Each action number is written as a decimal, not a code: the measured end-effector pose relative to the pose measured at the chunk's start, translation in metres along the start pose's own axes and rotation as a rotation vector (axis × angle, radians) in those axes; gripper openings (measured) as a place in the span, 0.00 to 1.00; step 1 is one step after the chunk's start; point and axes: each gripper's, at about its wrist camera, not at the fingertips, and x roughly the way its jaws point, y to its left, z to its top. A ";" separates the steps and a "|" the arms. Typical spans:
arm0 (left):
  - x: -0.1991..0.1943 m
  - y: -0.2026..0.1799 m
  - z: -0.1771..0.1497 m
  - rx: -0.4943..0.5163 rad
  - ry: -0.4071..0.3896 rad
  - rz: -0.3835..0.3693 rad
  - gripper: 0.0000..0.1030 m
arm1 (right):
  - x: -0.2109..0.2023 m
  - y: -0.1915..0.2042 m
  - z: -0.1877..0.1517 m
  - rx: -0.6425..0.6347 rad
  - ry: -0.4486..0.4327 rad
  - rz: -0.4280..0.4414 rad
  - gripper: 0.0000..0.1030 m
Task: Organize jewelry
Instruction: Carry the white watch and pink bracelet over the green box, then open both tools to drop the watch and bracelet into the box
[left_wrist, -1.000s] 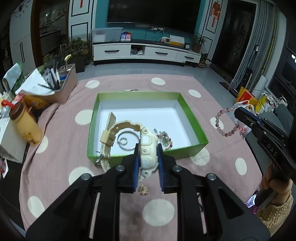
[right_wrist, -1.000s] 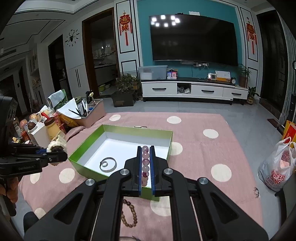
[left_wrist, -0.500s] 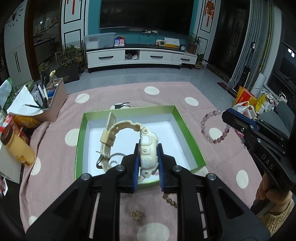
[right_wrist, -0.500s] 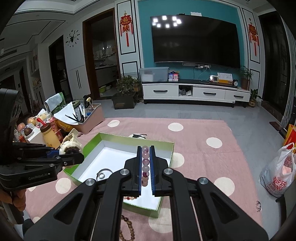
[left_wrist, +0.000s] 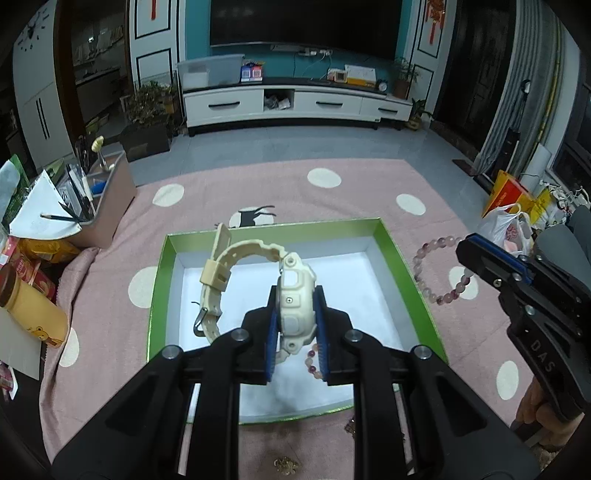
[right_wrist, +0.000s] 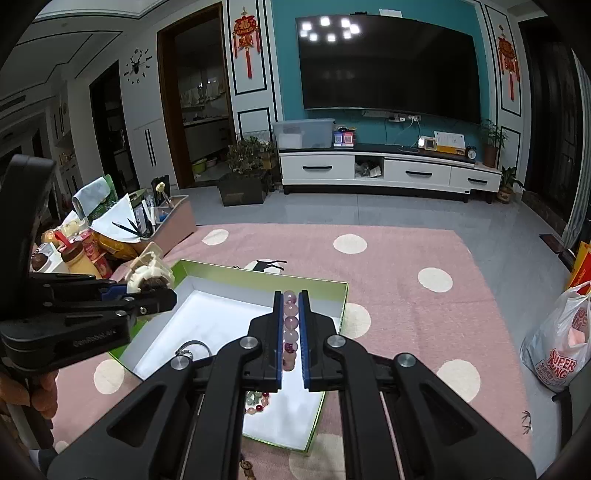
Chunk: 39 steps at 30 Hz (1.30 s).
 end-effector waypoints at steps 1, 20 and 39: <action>0.006 0.001 0.000 -0.002 0.011 0.004 0.17 | 0.003 0.000 -0.001 -0.002 0.006 -0.001 0.07; 0.075 0.005 -0.014 0.010 0.153 0.059 0.18 | 0.062 0.005 -0.021 -0.013 0.145 -0.015 0.07; 0.030 -0.008 -0.015 0.051 0.070 0.048 0.65 | 0.022 0.001 -0.021 0.017 0.102 -0.055 0.47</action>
